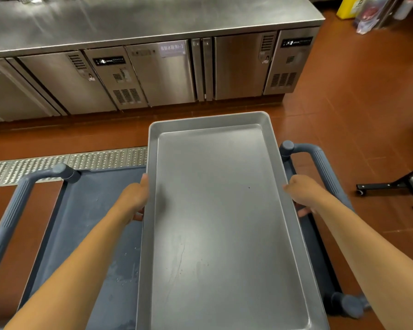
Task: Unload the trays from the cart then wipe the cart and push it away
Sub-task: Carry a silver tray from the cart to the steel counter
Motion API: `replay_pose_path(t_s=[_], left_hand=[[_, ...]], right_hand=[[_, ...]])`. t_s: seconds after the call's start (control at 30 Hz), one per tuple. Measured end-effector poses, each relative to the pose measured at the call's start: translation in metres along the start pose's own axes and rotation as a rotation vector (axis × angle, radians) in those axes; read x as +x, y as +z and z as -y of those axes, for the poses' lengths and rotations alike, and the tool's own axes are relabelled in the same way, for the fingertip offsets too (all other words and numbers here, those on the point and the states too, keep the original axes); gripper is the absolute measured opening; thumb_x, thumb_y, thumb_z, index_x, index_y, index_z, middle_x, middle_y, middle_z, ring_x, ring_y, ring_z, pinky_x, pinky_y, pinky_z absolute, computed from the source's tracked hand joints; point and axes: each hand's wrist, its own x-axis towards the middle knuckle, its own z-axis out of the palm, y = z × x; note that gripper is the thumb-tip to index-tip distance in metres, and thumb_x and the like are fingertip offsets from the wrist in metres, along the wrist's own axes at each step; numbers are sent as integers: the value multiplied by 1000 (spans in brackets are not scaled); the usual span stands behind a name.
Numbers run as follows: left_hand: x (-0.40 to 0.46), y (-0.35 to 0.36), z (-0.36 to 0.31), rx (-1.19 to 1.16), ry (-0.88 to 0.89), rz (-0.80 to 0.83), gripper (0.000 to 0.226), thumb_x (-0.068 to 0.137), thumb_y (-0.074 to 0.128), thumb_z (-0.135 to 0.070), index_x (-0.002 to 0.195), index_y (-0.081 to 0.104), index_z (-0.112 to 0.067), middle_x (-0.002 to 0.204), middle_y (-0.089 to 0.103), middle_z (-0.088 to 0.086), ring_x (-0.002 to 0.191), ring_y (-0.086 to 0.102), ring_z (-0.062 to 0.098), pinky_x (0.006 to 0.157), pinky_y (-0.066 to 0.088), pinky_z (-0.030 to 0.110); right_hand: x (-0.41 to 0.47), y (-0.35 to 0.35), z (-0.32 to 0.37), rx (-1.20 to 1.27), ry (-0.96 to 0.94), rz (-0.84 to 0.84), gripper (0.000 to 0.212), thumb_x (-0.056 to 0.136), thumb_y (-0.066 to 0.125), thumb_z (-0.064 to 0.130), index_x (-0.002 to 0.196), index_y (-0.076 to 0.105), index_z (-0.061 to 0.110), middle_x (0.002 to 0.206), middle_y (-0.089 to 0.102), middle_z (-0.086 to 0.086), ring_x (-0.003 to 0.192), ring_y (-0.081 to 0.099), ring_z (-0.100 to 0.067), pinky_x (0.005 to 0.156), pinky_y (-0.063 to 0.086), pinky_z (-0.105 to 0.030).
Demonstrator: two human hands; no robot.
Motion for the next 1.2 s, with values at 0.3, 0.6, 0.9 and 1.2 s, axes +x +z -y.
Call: replay_pose_path(t_s=[0.3,0.6,0.9,1.2], left_hand=[[-41,-31,-58,-52,140,-29,63,104,27,-59,104,66,-10,91,72,19,75,65,29,53,56,30],[-106,-88,-129,300,341,-210,12,90,70,-12,90,73,-1,91,72,15,85,67,29,71,58,40],[-191,-135,-206,375,518,-241,6,75,58,2,73,63,1,63,60,15,52,57,28,45,42,24],[-278,-151,-287,446,760,-268,4,79,60,1,76,61,-1,60,57,11,48,55,24,47,41,22]], right_hand=[[-28,-51,31,-53,-135,-127,32,103,45,17,71,45,12,70,49,-10,61,50,-29,49,46,-32],[-99,-132,71,-152,-141,-137,13,103,56,13,104,61,1,82,60,-12,61,58,-27,47,52,-29],[-191,-213,76,-102,-189,-274,7,99,61,13,94,65,9,86,61,-11,72,58,-22,58,52,-27],[-289,-291,71,-34,-230,-468,0,98,62,11,98,62,11,96,65,-13,76,61,-23,57,55,-28]])
